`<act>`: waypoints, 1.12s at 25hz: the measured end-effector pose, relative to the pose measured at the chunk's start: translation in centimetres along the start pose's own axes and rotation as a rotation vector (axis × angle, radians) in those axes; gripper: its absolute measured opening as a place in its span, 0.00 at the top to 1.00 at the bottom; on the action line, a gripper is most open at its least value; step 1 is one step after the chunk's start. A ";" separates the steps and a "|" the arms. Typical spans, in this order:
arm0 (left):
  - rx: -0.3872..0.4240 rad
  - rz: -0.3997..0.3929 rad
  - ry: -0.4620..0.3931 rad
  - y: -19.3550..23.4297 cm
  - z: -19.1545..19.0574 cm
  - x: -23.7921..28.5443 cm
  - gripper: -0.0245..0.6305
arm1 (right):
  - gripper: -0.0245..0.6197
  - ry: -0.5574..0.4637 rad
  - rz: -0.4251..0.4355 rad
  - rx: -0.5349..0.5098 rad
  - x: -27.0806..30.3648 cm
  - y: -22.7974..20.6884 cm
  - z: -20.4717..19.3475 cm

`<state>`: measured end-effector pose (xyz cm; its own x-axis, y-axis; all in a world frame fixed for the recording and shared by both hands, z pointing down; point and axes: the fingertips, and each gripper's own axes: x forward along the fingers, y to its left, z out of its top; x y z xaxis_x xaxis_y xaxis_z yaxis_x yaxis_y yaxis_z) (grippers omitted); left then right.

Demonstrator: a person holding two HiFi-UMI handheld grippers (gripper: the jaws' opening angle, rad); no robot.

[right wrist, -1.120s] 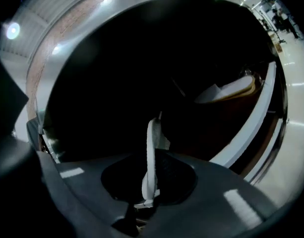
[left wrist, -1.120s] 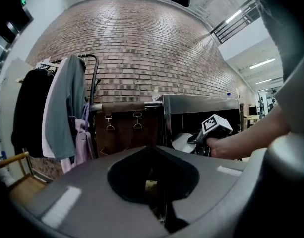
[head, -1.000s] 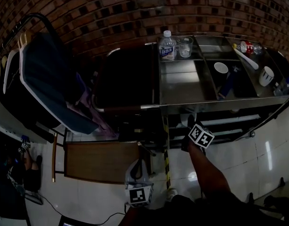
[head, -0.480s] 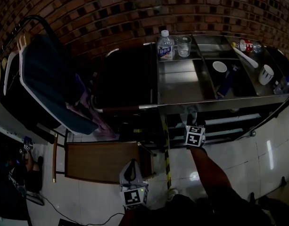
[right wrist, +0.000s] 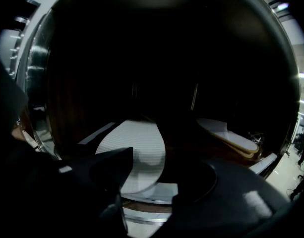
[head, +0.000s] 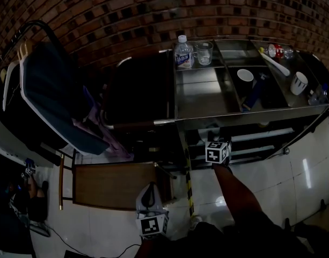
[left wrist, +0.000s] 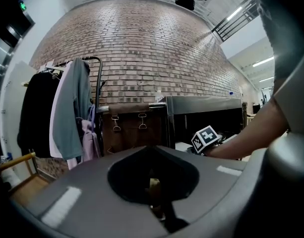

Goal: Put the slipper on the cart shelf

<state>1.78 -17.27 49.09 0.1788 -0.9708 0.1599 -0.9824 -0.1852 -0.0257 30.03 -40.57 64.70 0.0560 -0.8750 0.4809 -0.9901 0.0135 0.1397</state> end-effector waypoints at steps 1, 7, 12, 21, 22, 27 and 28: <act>0.000 -0.005 -0.002 -0.1 0.1 -0.1 0.94 | 0.60 0.004 0.002 0.002 0.1 0.2 0.0; 0.001 -0.022 -0.022 -0.6 0.7 -0.2 0.94 | 0.56 -0.119 0.004 -0.034 -2.7 0.2 3.2; -0.020 -0.059 -0.039 -1.9 1.0 0.2 0.94 | 0.58 -0.240 0.075 -0.085 -10.0 0.5 4.8; -0.032 -0.142 -0.094 -5.2 3.2 0.3 0.94 | 0.96 -0.320 0.237 -0.058 -23.7 2.8 4.6; -0.034 -0.153 -0.098 -5.5 3.3 0.3 0.94 | 0.96 -0.333 0.239 -0.057 -24.7 2.9 4.8; -0.058 -0.196 -0.114 -7.0 4.7 -0.8 0.94 | 0.96 -0.378 0.206 -0.040 -29.4 2.9 5.0; -0.060 -0.205 -0.118 -7.2 5.0 -1.0 0.94 | 0.96 -0.390 0.202 -0.040 -30.2 2.9 5.1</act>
<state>8.97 -15.77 44.18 0.3761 -0.9257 0.0393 -0.9259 -0.3738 0.0547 24.83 -16.60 46.19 -0.1986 -0.9699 0.1406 -0.9700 0.2150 0.1132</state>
